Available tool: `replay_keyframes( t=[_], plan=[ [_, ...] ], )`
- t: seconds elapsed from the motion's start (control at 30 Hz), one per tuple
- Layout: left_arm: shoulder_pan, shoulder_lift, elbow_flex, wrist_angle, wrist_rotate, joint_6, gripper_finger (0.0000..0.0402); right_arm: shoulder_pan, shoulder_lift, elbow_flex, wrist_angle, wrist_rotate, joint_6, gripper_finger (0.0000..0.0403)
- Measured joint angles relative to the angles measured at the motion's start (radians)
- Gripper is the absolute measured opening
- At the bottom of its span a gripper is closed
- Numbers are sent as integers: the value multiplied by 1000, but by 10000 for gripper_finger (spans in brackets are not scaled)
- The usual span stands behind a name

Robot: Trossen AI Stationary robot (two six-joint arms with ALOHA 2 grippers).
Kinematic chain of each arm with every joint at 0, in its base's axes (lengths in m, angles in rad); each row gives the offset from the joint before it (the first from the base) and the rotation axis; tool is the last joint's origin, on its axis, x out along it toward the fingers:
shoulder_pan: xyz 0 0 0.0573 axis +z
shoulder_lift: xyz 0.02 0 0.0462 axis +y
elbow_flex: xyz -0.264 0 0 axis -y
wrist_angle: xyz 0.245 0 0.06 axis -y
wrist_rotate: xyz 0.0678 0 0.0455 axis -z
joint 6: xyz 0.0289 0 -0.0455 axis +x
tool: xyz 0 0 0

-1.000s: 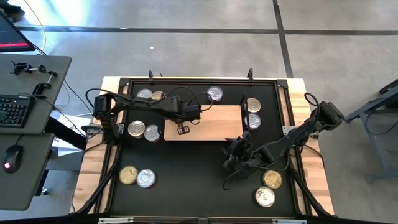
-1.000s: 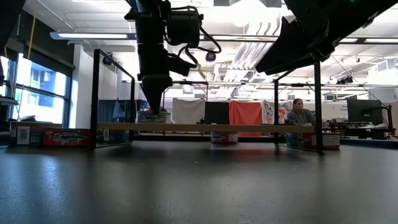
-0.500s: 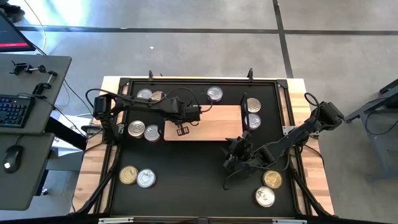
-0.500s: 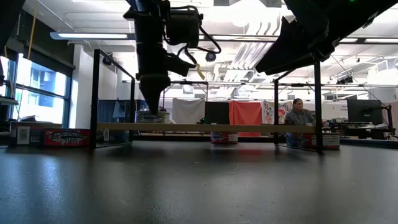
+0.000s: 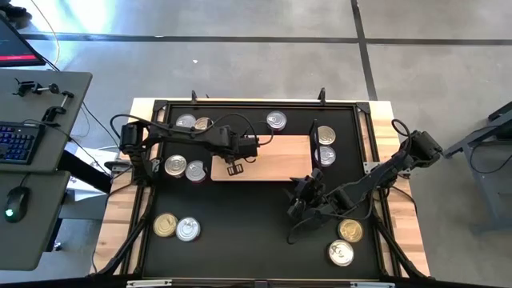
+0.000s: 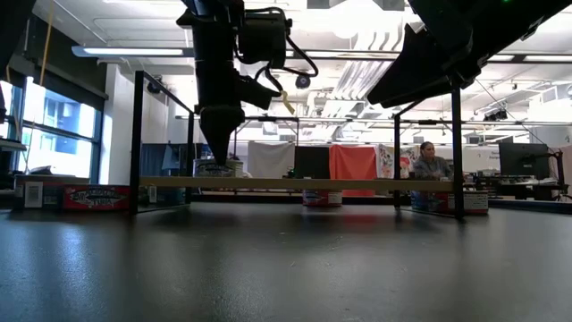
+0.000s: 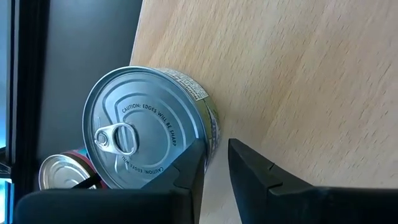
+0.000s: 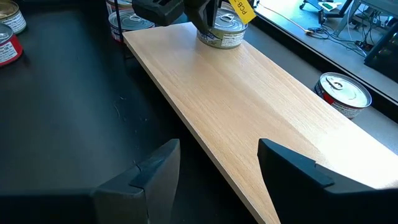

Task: Stack canned seafood by type on shelf
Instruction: Put the green tuna can on the shelf, then put the red tuna can on the shelf

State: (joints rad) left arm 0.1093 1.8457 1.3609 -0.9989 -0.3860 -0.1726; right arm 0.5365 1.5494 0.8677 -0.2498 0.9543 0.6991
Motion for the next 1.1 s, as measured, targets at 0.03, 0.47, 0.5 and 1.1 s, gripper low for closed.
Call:
replay_keyframes(
  t=[0.03,0.47,0.5,1.1],
  plan=[
    [0,-3,0,0,6,0,65,0,0,0,0,0,0,211],
    [-64,-145,-2,28,39,-9,70,0,0,0,0,0,0,211],
    [-69,-155,-2,37,37,-9,70,0,0,0,0,0,0,211],
    [-154,86,-1,877,-16,310,69,-68,39,1,-20,-193,-26,211]
  ],
)
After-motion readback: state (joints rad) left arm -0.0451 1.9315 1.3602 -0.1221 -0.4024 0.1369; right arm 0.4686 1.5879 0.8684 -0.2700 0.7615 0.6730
